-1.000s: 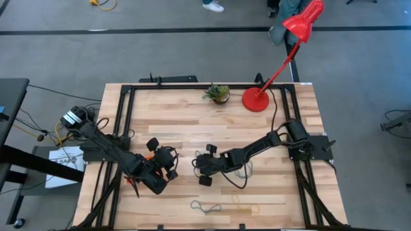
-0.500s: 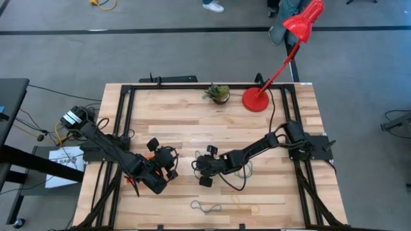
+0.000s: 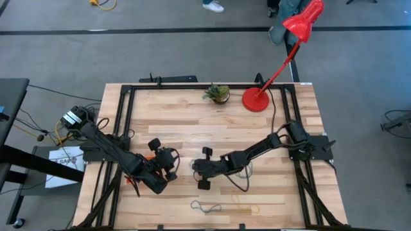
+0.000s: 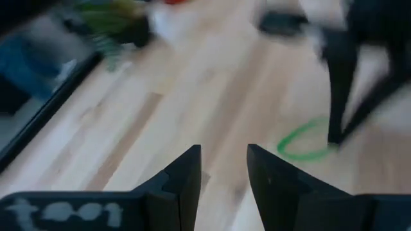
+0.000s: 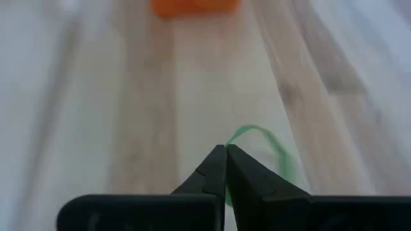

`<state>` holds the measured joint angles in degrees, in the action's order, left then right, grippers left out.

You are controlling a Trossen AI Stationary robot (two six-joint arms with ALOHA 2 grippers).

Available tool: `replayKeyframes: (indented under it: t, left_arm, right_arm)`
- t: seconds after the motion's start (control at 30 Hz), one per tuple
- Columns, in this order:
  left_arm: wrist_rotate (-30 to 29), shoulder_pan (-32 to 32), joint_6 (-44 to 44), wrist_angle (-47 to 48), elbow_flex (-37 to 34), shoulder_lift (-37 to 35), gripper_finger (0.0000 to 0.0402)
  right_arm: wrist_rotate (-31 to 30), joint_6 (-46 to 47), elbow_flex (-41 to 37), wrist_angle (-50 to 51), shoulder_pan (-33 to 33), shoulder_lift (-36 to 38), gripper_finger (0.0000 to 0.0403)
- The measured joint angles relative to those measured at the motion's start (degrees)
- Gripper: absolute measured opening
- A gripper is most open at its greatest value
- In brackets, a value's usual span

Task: Pick and place rubber bands into bin
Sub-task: Put the green rubber band into the orange basket

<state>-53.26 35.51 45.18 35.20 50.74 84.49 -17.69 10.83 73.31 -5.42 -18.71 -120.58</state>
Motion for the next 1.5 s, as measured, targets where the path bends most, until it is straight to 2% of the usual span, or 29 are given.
replayKeyframes:
  t: [0.17, 0.33, 0.53, 0.93, 1.2, 1.33, 1.5]
  left_arm:
    - [12.4, 0.1, -22.7, -6.9, 0.0, 0.0, 0.0117]
    - [17.7, 0.1, -32.2, -15.5, 0.0, 0.0, 0.0117]
    - [24.1, -0.6, -33.8, -17.2, 0.0, 0.0, 0.0117]
    - [24.5, -2.6, -35.8, -17.1, 0.0, 0.0, 0.0117]
    - [27.4, -2.9, -35.4, -16.4, 0.0, 0.0, 0.0114]
    - [27.4, -2.9, -35.9, -15.1, 0.0, 0.0, 0.0085]
    - [27.5, -3.0, -36.0, -14.7, 0.0, 0.0, 0.0020]
  right_arm:
    - [-0.2, -1.3, 2.7, -0.2, -1.2, 0.5, 0.0006]
    - [-0.3, -1.4, 4.2, -0.9, -1.5, 0.7, 0.0003]
    - [-0.3, -1.4, 4.1, -2.0, -1.5, 0.6, 0.0002]
    - [0.6, -1.4, 4.2, -8.5, -1.6, 0.6, 0.0001]
    - [0.7, -1.4, 4.2, -9.9, -1.6, 0.6, 0.0001]
    - [0.7, -1.4, 4.2, -10.0, -1.6, 0.6, 0.0001]
    - [0.7, -1.4, 4.2, -9.9, -1.5, 0.6, 0.0001]
